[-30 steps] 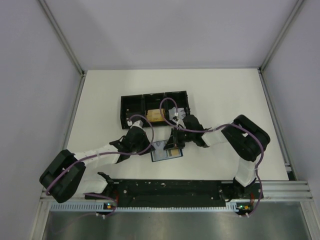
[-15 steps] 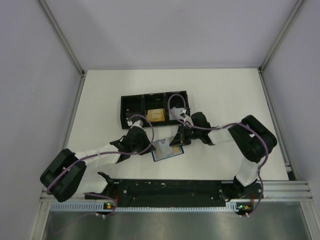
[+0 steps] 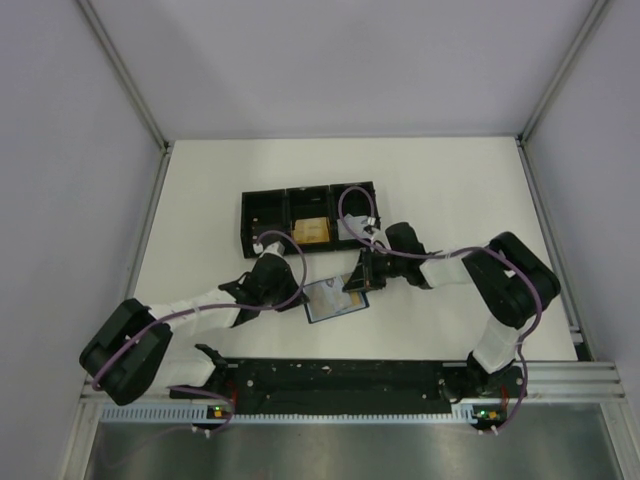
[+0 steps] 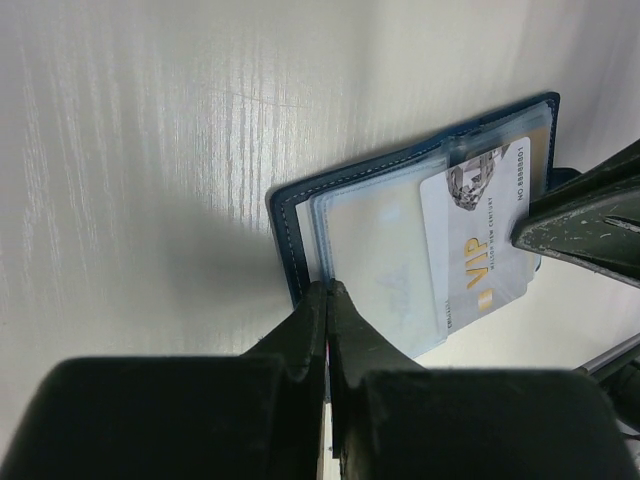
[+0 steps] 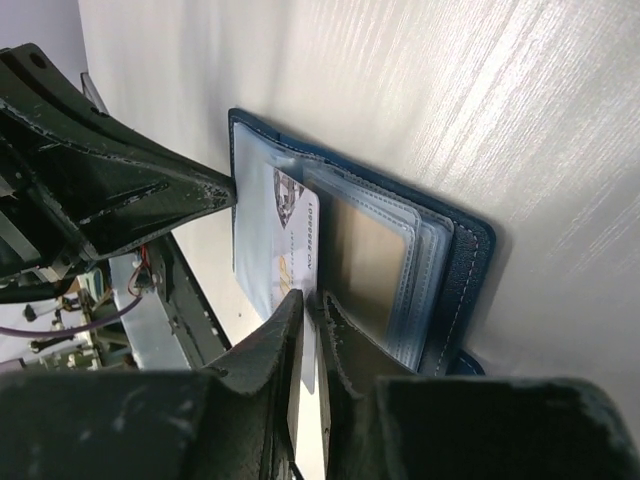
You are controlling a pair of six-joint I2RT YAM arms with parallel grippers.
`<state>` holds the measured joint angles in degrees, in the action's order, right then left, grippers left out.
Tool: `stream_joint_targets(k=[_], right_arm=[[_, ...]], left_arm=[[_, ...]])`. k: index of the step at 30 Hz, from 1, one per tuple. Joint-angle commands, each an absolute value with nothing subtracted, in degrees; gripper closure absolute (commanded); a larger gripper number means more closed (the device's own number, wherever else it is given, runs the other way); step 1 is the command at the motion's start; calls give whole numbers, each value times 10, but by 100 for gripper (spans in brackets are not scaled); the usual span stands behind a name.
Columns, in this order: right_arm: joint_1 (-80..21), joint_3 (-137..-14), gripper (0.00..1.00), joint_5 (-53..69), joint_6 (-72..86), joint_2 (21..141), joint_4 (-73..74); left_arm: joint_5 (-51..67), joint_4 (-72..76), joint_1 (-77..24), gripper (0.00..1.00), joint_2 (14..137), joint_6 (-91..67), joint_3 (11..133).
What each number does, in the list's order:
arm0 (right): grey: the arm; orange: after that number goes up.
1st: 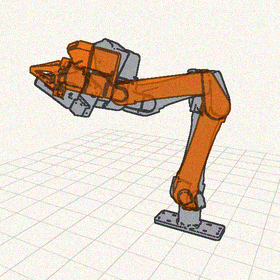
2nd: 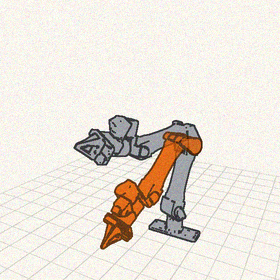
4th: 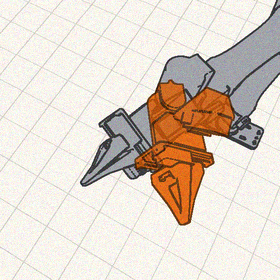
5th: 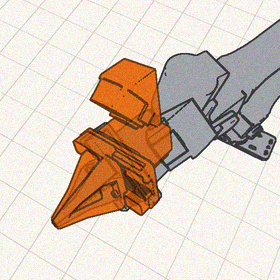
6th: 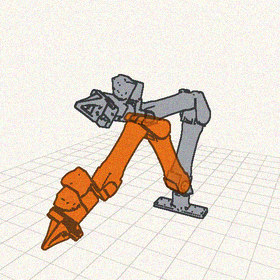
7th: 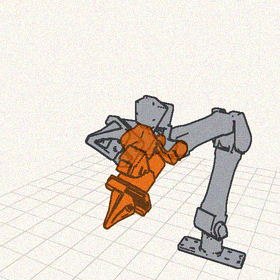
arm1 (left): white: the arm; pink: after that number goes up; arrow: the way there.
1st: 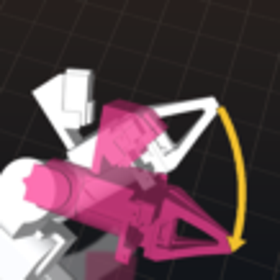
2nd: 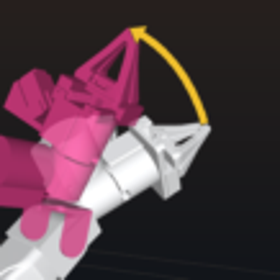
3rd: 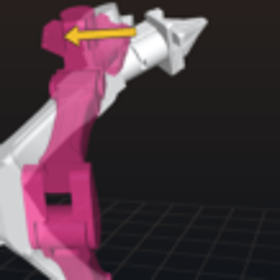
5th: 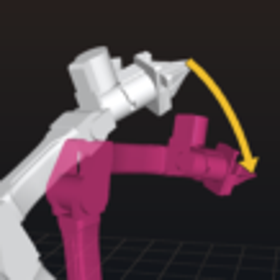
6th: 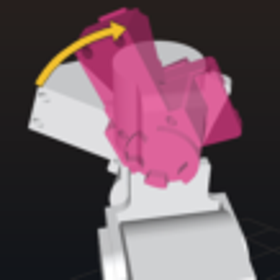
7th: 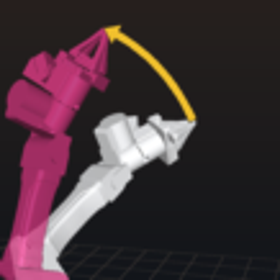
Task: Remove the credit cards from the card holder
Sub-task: Remove the credit card from the card holder.
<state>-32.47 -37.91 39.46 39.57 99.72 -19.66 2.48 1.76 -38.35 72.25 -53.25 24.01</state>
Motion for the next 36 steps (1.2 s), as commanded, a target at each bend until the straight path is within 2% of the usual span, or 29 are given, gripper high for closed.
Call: stream_joint_targets(k=[1, 9, 12, 18, 21, 27, 31, 36], right_arm=[[-325, -395, 87, 410, 391, 1003, -208], [-330, -411, 85, 417, 398, 1027, -214], [-330, -414, 100, 422, 398, 1030, -216], [-318, -397, 100, 400, 386, 985, -190], [-314, -388, 100, 374, 374, 947, -164], [-314, -383, 100, 308, 348, 862, -90], [-314, -369, 100, 273, 355, 802, -76], [-313, -308, 100, 273, 440, 703, -211]], left_arm=[[24, -4, -381, 100, 732, -522, 226], [31, 13, -381, 100, 739, -523, 225], [33, 15, -381, 100, 739, -525, 224], [25, 23, -381, 98, 683, -524, 210], [12, 32, -381, 84, 629, -518, 200], [-27, 32, -381, 41, 501, -503, 186], [-19, 61, -381, 16, 436, -477, 178], [66, 161, -381, 11, 402, -467, 166]])
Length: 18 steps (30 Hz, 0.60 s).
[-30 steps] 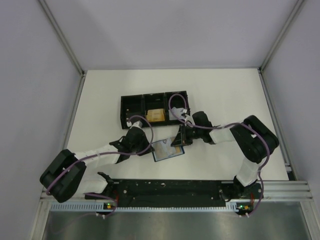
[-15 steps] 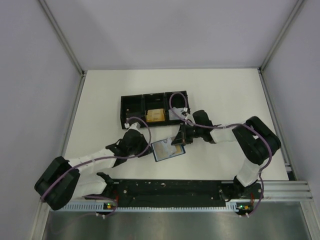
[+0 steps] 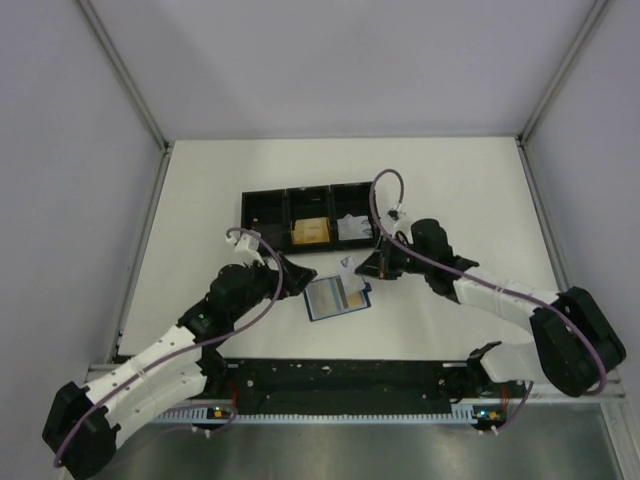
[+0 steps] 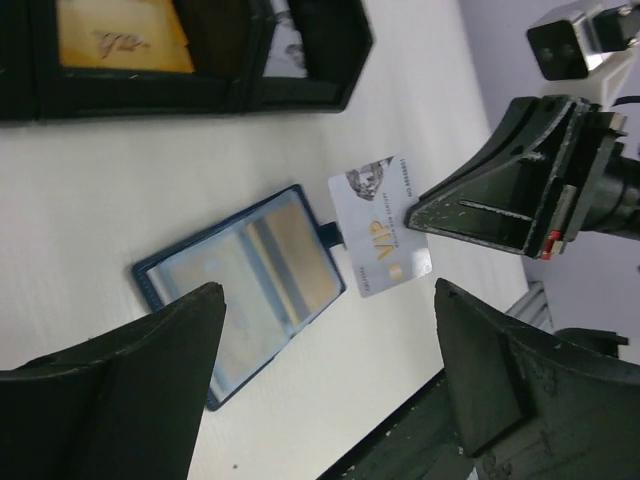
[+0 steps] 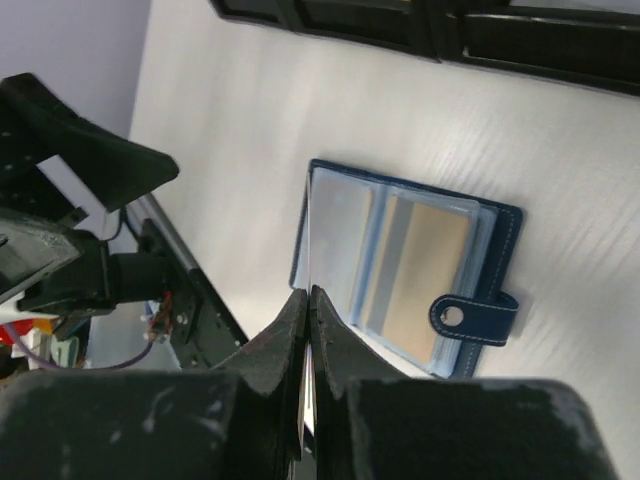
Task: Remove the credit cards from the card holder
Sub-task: Remove the credit card from the card holder.
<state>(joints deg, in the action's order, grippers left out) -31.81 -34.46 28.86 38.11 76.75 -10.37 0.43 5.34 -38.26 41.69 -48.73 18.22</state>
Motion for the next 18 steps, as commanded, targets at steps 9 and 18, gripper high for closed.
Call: stream_joint_targets(k=[9, 18], right_arm=[[-330, -200, 100, 257, 620, 626, -521], [-376, -176, 100, 197, 657, 614, -616]], left_arm=[[208, 388, -382, 10, 484, -490, 175], [252, 476, -408, 19, 557, -518, 203]])
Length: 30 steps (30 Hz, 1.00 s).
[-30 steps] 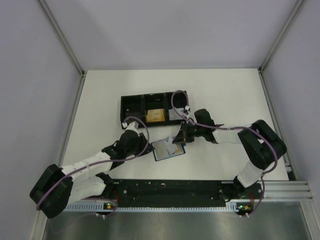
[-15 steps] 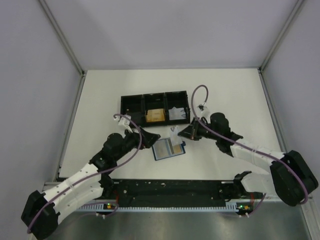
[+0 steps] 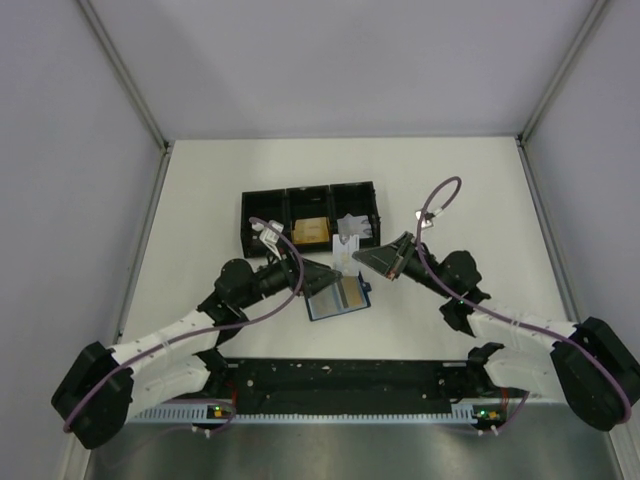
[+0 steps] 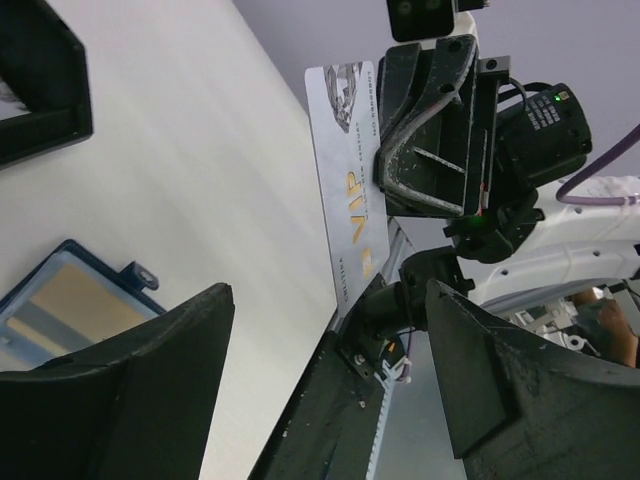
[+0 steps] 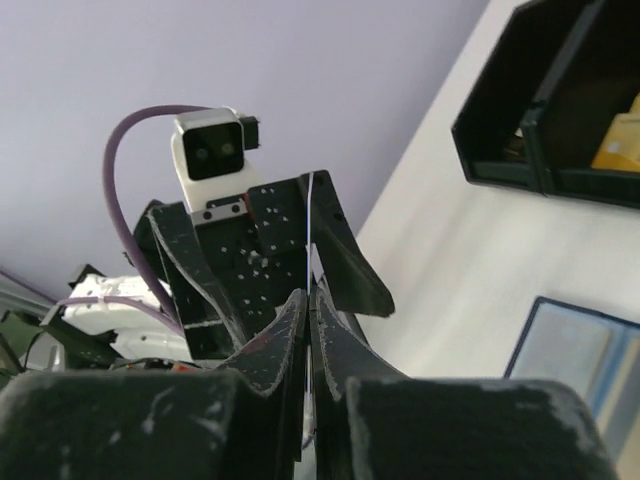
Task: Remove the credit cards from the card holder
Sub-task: Remove the credit card from the card holder, then place the credit card in the storage box.
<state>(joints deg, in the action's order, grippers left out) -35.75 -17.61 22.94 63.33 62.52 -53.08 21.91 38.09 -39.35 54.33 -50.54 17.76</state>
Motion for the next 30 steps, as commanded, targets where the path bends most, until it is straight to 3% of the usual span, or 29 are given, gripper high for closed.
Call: stream_joint_targets(k=[1, 5, 9, 12, 15, 16, 18, 20, 24, 30], right_arm=[[-380, -177, 100, 194, 656, 617, -619], [-388, -176, 100, 192, 659, 621, -638], [-390, -170, 100, 192, 661, 621, -643], [-390, -168, 100, 203, 654, 620, -633], [-389, -164, 100, 219, 637, 614, -610], [-389, -164, 94, 223, 630, 610, -598], [-386, -163, 79, 235, 601, 591, -572], [-378, -173, 55, 250, 558, 558, -520], [-374, -255, 32, 283, 395, 491, -274], [-374, -397, 29, 327, 135, 456, 30]], left_arm=[[251, 483, -412, 21, 562, -519, 204], [245, 498, -422, 33, 579, -519, 212], [242, 513, -423, 66, 579, -519, 211], [229, 465, -423, 98, 560, -491, 216], [215, 396, -424, 100, 527, -451, 221], [208, 369, -423, 100, 512, -433, 221], [185, 315, -421, 100, 480, -400, 221], [172, 219, -419, 100, 449, -354, 245], [164, 42, -417, 100, 417, -264, 308], [220, -154, -417, 100, 443, -147, 422]])
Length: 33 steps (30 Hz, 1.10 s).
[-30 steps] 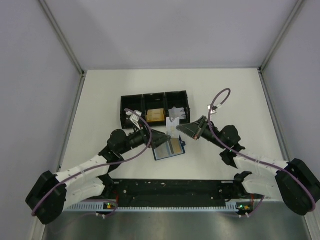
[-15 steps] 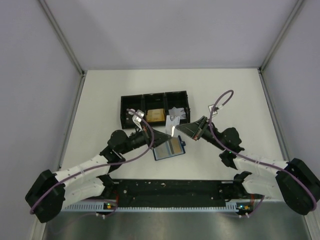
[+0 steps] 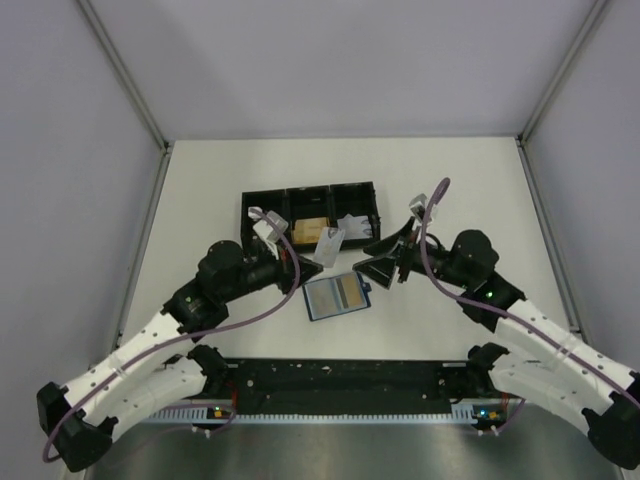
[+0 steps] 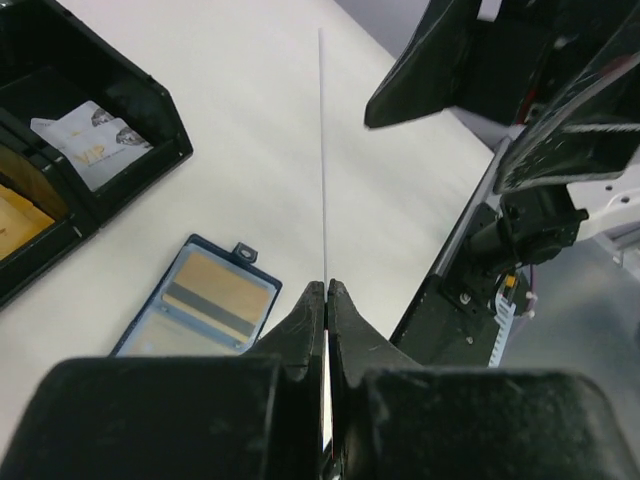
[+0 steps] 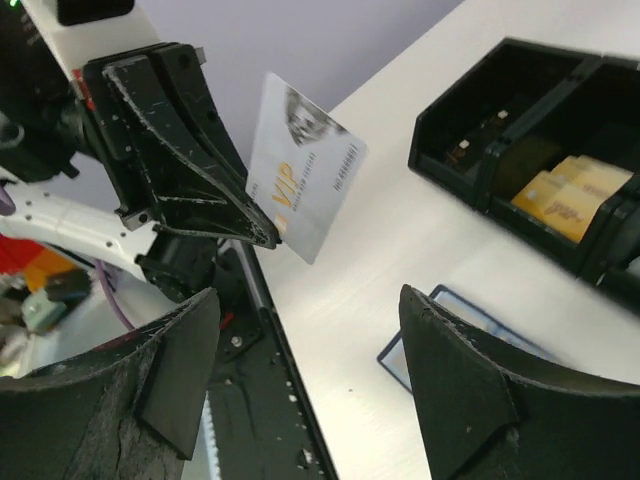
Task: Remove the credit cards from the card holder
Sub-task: Place the credit card in the storage box.
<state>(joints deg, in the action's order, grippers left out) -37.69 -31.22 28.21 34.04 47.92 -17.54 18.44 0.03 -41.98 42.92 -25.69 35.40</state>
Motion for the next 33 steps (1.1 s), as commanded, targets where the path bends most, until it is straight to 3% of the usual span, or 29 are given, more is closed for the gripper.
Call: stream_joint_targets(k=[1, 4, 6, 8, 12, 16, 21, 23, 25, 27, 28, 30, 33], right_arm=[[-374, -409, 28, 347, 113, 454, 40], [-374, -439, 28, 385, 73, 461, 44], [-374, -461, 17, 419, 61, 475, 41], [-374, -477, 16, 438, 43, 493, 46], [-375, -504, 18, 475, 12, 532, 57], [-387, -524, 27, 524, 4, 577, 48], [-395, -539, 44, 586, 5, 616, 35], [-395, -538, 60, 587, 14, 626, 25], [-395, -535, 87, 571, 19, 630, 25], [-393, -532, 100, 563, 22, 633, 25], [-391, -529, 100, 555, 25, 633, 25], [-383, -525, 100, 539, 40, 634, 24], [-354, -518, 100, 486, 79, 641, 25]], left_arm=[[234, -178, -417, 100, 450, -129, 440], [269, -243, -418, 100, 471, -71, 484], [297, -282, -418, 100, 482, -39, 513], [323, -315, -418, 100, 491, -5, 534], [364, -370, -420, 100, 516, 53, 567], [391, -392, -424, 100, 533, 84, 591], [389, -392, -424, 100, 542, 100, 602], [389, -392, -424, 100, 548, 102, 604], [388, -392, -424, 100, 551, 103, 602], [376, -388, -424, 100, 551, 100, 599], [365, -382, -424, 98, 548, 96, 594], [324, -370, -424, 83, 540, 80, 585], [178, -344, -422, 49, 512, 36, 567]])
